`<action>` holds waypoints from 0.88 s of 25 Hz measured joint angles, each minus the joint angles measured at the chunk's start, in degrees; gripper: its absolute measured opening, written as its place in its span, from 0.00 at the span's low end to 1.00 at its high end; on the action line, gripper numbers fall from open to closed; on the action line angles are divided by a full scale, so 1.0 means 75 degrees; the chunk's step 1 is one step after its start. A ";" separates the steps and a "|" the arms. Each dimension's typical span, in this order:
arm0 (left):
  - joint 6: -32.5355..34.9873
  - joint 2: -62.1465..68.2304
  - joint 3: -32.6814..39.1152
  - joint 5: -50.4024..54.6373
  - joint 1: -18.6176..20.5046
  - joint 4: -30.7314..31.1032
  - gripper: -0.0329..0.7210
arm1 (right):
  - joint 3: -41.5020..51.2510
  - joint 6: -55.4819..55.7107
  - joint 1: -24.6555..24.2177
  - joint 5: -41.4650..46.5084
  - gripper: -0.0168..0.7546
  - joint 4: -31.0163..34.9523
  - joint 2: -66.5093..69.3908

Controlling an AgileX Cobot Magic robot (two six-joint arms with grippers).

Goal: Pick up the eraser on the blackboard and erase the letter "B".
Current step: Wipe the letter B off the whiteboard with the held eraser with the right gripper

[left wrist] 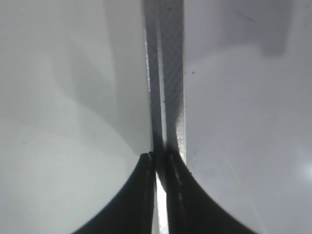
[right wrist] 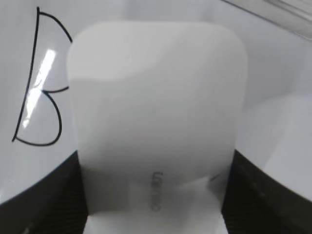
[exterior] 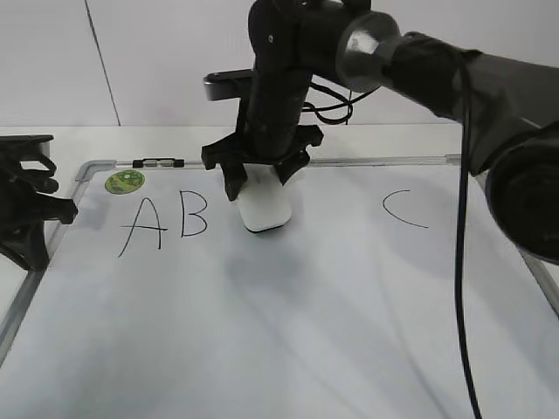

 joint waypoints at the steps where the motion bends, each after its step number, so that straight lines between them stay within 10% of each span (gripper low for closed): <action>1: 0.0000 0.0000 0.0000 0.0000 0.0000 0.0000 0.07 | -0.0119 -0.0013 0.0012 0.0000 0.73 0.0000 0.0089; 22: 0.0000 0.0000 0.0000 0.0081 0.0014 0.0013 0.07 | -0.1287 -0.0263 0.0199 0.0168 0.72 -0.0134 0.0995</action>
